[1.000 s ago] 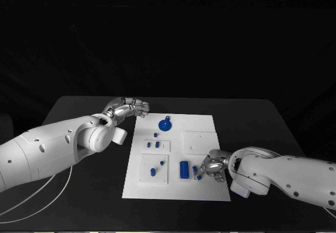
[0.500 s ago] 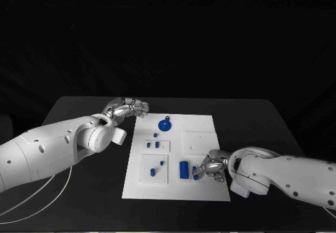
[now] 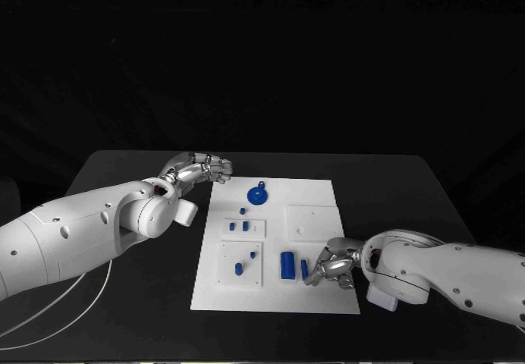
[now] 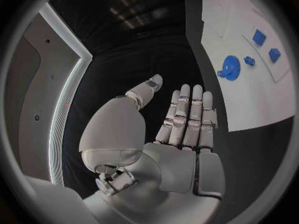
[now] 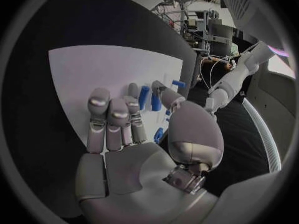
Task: Assemble the parts on the task board
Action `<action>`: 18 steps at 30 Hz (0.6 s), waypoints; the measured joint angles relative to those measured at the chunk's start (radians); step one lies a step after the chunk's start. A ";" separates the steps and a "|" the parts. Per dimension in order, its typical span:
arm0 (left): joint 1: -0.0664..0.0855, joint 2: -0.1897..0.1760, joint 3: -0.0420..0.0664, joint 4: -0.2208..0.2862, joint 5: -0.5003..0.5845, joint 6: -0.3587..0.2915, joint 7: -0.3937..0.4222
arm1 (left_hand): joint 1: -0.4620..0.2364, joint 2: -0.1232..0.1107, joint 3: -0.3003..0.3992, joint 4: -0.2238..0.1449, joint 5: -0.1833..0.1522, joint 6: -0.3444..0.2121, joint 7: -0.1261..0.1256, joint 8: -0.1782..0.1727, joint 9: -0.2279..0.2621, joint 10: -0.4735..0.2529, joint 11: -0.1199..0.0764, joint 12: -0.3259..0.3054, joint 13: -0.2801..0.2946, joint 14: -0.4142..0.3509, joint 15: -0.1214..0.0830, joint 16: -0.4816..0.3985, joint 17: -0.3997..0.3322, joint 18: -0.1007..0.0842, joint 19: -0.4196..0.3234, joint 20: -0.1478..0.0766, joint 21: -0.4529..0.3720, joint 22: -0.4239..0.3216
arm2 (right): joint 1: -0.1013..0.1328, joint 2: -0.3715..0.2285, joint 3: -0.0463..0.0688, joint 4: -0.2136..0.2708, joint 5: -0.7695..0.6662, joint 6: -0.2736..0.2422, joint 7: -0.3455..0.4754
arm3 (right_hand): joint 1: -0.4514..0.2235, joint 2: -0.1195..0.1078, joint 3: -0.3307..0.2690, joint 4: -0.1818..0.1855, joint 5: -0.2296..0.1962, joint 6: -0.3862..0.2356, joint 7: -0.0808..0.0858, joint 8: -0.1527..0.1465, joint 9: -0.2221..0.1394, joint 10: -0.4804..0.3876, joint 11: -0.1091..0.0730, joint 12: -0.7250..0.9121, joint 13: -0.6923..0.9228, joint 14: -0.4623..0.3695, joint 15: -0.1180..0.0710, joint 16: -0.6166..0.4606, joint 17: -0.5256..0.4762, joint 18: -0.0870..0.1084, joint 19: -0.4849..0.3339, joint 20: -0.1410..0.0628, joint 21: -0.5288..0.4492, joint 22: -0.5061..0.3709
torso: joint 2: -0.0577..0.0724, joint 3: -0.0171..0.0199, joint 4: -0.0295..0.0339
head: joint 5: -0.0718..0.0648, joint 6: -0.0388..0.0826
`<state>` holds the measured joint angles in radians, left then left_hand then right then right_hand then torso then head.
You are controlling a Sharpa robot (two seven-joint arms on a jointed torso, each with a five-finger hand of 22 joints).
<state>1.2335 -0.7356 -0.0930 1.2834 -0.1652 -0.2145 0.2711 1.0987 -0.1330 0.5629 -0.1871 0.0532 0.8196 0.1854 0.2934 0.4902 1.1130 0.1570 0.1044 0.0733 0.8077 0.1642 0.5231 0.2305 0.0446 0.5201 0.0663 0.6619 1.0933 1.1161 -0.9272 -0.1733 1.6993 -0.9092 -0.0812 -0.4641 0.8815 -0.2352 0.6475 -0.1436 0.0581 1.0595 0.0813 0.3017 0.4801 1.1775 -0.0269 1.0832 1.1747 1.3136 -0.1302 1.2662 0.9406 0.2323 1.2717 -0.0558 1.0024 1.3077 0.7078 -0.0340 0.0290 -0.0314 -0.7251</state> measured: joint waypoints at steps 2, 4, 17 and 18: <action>0.000 0.000 0.000 0.000 0.000 0.000 0.000 | 0.000 0.000 0.000 0.000 0.000 0.000 0.000 0.000 -0.001 0.000 0.000 0.000 0.000 0.000 0.000 0.000 0.001 0.000 0.000 0.000 0.000 0.000 | 0.000 0.000 0.000 -0.002 -0.004 0.008 0.002 | 0.008 0.008 -0.005 -0.012 0.000 -0.001 0.001 0.005 0.000 0.000 0.000 0.000 0.000 -0.001 -0.001 0.000 0.000 0.000 0.000 0.000 0.000 0.000 | 0.000 -0.0001 -0.0003 | 0.000 0.000; 0.000 0.000 0.000 0.000 0.000 0.000 0.000 | 0.000 0.000 0.000 0.000 0.000 0.000 0.000 0.000 -0.001 0.000 0.000 0.000 0.000 0.000 0.000 0.000 0.001 0.000 0.000 0.000 0.000 0.000 | 0.000 0.000 0.000 -0.004 -0.007 0.013 0.003 | 0.020 0.020 -0.007 -0.021 -0.005 -0.001 0.001 0.005 0.001 0.000 0.000 0.000 0.001 -0.001 -0.001 0.000 0.000 0.000 0.000 0.000 0.000 0.000 | 0.000 0.0000 -0.0003 | 0.000 0.000; 0.000 0.000 0.000 0.000 0.000 0.000 -0.001 | 0.000 0.000 0.000 0.000 0.000 -0.003 -0.003 0.000 0.000 0.000 0.000 0.000 0.000 0.000 0.000 0.000 0.002 0.000 0.000 0.000 0.000 0.001 | 0.000 0.015 0.000 -0.015 -0.020 0.021 0.005 | -0.019 0.089 -0.012 0.014 -0.005 -0.001 0.001 0.005 0.002 -0.002 0.002 -0.004 0.001 -0.002 0.000 0.000 0.001 0.000 0.000 0.000 0.000 0.000 | 0.000 0.0000 0.0002 | -0.002 -0.002; 0.000 0.000 0.000 0.000 0.000 0.000 -0.001 | 0.000 0.000 0.000 0.000 0.000 -0.003 -0.003 0.000 0.000 0.000 0.000 0.000 0.000 0.000 0.000 0.000 0.002 0.000 0.000 0.000 0.000 0.001 | 0.000 0.017 0.000 -0.016 -0.023 0.021 0.005 | -0.024 0.094 -0.010 0.019 -0.005 -0.001 0.001 0.006 0.002 -0.002 0.002 -0.004 0.001 -0.002 0.000 0.000 0.001 0.000 0.000 0.000 0.000 0.000 | 0.000 0.0000 0.0003 | -0.002 -0.002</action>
<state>1.2335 -0.7351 -0.0931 1.2837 -0.1652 -0.2141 0.2697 1.0987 -0.1330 0.5629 -0.1871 0.0532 0.8171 0.1828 0.2933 0.4897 1.1130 0.1570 0.1044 0.0733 0.8077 0.1642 0.5232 0.2320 0.0443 0.5201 0.0663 0.6619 1.0941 1.1160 -0.9102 -0.1733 1.6837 -0.9320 -0.0597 -0.4591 0.8575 -0.1410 0.6374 -0.1243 0.0534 1.0585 0.0822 0.3077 0.4821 1.1757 -0.0252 1.0793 1.1756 1.3113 -0.1300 1.2663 0.9415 0.2322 1.2714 -0.0554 1.0024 1.3075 0.7081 -0.0340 0.0292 -0.0333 -0.7273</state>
